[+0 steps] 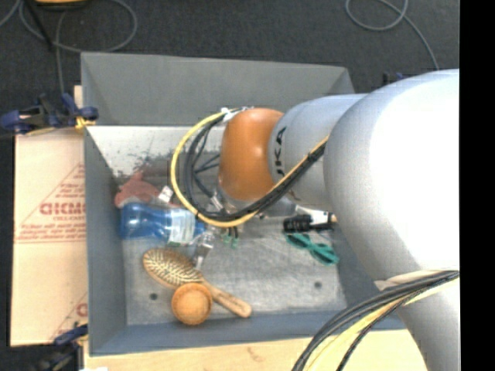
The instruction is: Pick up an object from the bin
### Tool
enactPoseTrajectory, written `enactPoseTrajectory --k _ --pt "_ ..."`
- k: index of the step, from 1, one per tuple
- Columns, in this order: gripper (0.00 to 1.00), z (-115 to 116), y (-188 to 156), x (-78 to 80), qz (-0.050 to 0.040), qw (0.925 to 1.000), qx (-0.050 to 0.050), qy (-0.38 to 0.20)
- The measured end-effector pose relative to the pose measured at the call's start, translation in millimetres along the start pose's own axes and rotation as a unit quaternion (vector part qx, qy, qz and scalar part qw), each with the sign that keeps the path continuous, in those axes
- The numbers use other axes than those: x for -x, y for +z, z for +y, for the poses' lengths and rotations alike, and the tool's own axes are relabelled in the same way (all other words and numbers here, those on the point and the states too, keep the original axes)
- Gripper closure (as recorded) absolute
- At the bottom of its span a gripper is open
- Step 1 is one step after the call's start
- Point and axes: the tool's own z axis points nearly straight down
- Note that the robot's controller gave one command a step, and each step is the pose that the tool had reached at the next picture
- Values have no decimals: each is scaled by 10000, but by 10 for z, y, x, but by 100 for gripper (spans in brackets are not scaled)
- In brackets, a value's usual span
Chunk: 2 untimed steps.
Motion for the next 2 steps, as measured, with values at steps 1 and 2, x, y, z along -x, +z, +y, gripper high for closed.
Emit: enactPoseTrajectory --k 1,2 --pt "100 0 0 -4 2 10000 -3 -7" --pt "100 0 0 -4 2 10000 -3 -9"
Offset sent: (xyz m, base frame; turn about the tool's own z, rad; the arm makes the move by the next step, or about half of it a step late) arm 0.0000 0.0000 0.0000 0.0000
